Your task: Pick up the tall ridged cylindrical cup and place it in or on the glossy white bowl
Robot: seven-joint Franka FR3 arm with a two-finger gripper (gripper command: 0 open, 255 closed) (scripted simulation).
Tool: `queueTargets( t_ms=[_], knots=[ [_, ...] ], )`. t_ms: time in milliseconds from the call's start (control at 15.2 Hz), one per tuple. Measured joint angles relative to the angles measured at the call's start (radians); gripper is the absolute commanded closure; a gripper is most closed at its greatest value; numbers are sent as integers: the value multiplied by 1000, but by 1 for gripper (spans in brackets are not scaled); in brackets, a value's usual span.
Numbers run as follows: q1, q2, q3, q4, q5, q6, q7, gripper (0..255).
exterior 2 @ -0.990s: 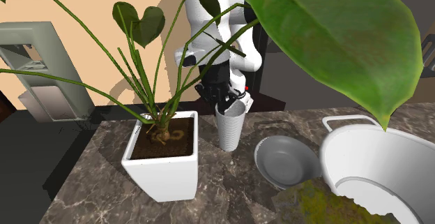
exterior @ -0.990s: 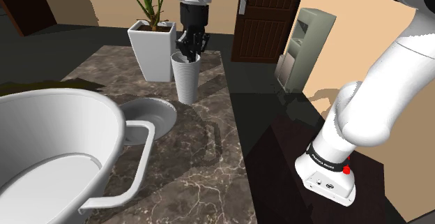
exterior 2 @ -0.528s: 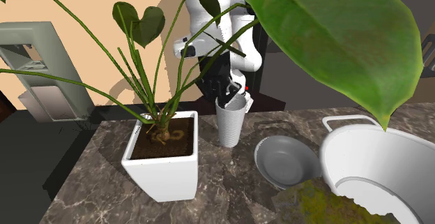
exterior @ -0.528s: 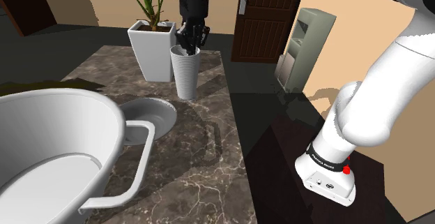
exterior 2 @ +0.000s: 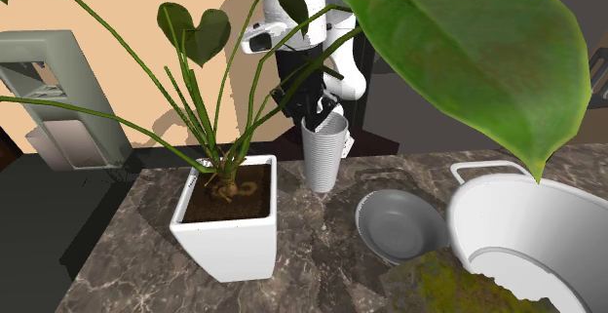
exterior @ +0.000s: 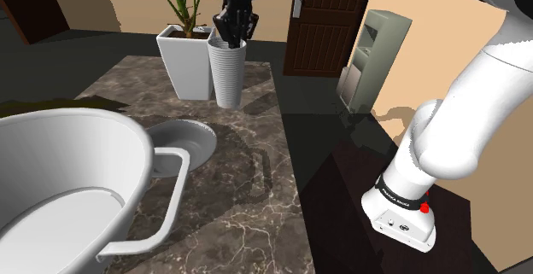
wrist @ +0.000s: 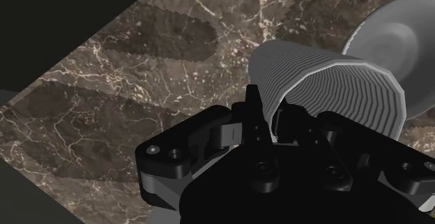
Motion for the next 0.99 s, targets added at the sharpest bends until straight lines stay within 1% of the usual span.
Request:
queueTargets(
  t_ms=[660,858,990],
  knots=[
    [-2,44,-1,186,-9,-142,14,255],
    [25,81,31,266,-14,-181,75,255],
    [49,135,58,349,-27,-207,127,255]
  ],
)
